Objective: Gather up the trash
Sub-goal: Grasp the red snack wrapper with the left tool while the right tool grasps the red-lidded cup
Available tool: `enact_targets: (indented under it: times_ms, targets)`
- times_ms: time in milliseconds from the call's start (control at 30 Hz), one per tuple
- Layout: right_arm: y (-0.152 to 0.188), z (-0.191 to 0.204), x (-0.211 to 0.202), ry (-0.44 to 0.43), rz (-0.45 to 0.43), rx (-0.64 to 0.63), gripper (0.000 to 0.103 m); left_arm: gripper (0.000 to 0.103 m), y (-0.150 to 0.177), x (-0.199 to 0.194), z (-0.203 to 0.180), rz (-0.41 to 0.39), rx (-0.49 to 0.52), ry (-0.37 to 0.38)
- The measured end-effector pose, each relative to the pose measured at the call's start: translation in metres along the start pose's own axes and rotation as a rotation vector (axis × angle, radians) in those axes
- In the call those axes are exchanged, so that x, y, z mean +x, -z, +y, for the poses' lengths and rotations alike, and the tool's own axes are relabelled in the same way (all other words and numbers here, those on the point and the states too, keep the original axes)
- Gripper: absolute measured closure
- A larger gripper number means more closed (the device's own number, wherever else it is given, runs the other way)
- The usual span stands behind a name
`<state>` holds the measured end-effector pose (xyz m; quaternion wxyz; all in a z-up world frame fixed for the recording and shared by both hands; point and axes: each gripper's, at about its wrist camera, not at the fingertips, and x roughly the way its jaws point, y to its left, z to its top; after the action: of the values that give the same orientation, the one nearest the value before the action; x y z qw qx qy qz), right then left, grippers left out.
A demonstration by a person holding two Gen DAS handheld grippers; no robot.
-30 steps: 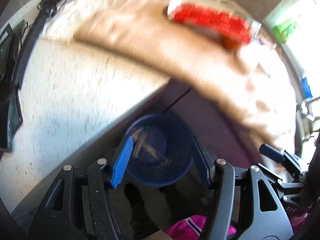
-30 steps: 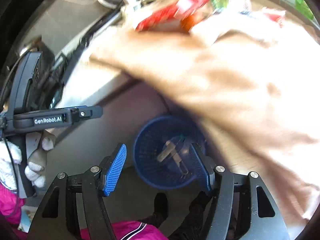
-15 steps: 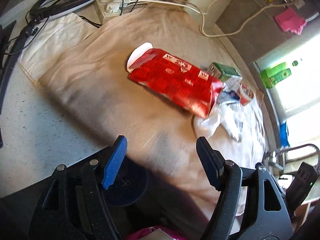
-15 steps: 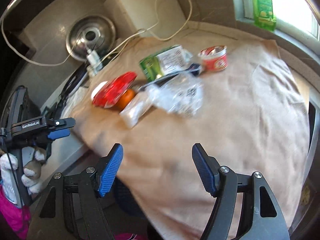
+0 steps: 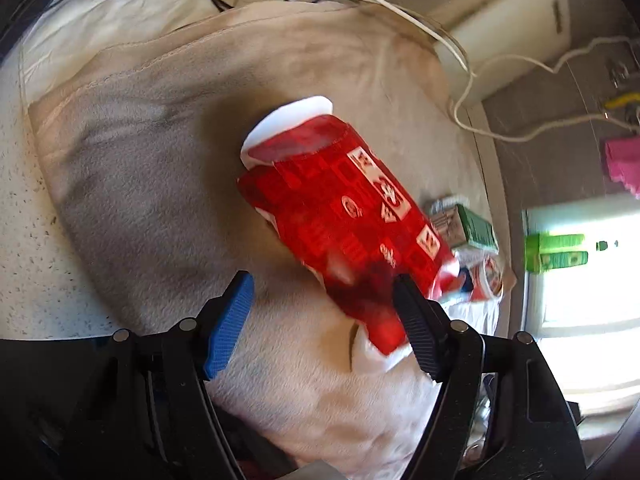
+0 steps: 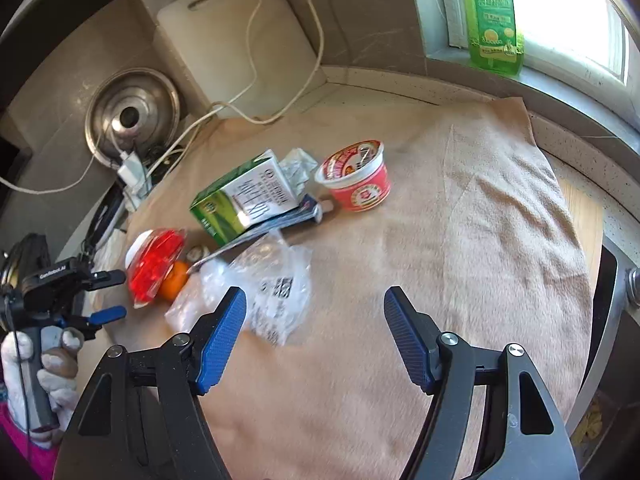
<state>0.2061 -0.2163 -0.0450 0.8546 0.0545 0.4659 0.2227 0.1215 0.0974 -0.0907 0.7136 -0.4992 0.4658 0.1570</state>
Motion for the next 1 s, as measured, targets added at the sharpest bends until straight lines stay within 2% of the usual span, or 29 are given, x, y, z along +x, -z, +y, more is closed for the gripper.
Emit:
enact_targets:
  times_ms: [100, 233, 433, 667, 833, 1000]
  targets:
    - [-0.013, -0.009, 0.009, 0.004, 0.002, 0.017, 0.032, 0.029, -0.008, 0.007, 0.000, -0.007, -0.040, 0.013]
    - [-0.033, -0.022, 0.024, 0.008, 0.010, 0.050, 0.032, 0.030, -0.017, 0.013, -0.011, -0.044, -0.021, -0.024]
    - [-0.060, -0.039, 0.050, -0.016, 0.048, 0.127, 0.032, 0.052, -0.031, 0.020, -0.030, -0.084, 0.029, -0.093]
    - [-0.081, -0.046, 0.075, -0.016, 0.088, 0.175, 0.032, 0.075, -0.044, 0.020, -0.055, -0.134, 0.100, -0.117]
    - [-0.088, -0.050, 0.091, -0.008, 0.119, 0.208, 0.032, 0.076, -0.048, 0.023, -0.080, -0.137, 0.170, -0.109]
    - [-0.092, -0.057, 0.103, -0.008, 0.150, 0.253, 0.045, 0.076, -0.047, 0.034, -0.108, -0.128, 0.238, -0.107]
